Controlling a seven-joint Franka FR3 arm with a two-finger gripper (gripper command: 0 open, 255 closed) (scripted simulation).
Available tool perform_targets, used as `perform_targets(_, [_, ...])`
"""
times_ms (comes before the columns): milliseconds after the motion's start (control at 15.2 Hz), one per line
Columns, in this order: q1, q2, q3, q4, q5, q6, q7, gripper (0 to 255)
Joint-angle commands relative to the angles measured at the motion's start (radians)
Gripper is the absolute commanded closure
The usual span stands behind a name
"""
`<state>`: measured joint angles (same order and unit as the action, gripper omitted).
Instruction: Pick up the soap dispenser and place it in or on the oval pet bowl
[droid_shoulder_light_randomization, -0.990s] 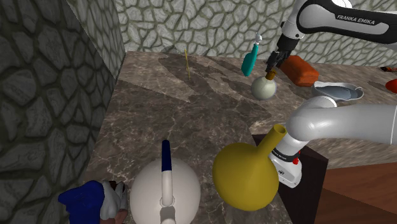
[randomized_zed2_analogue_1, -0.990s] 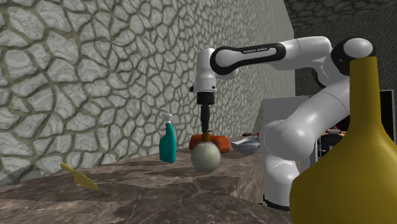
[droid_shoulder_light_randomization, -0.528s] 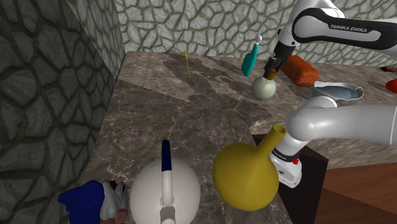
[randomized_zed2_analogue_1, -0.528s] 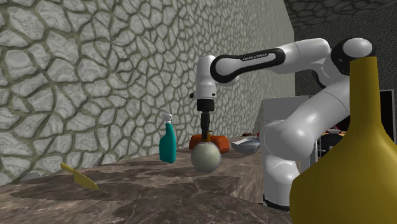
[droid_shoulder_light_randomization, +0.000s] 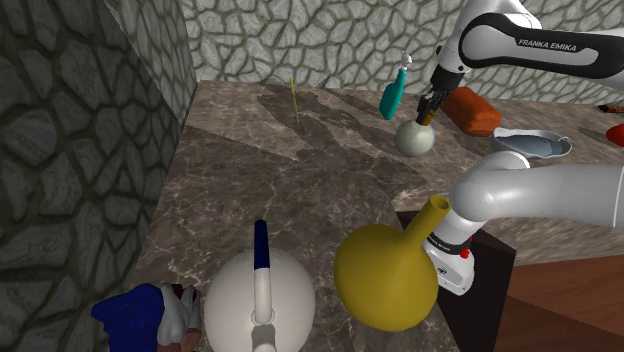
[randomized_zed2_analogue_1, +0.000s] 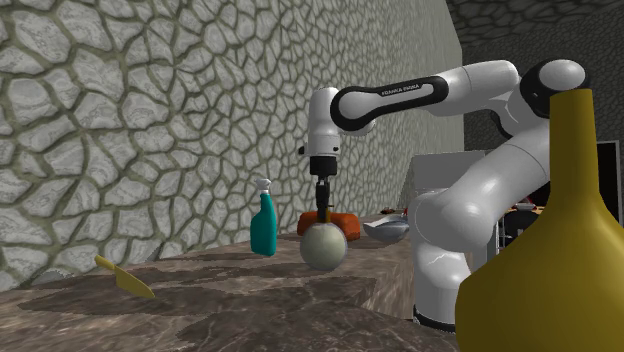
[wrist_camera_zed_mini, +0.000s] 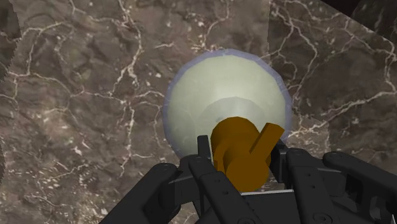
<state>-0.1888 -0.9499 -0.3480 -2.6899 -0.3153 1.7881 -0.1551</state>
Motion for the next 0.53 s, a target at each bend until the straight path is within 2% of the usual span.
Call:
perform_targets(0, [0.000, 0.000, 0.000, 0.000, 0.000, 0.000, 0.000, 255])
perform_targets(462, [0.002, 0.000, 0.004, 0.013, 0.004, -0.013, -0.001, 255])
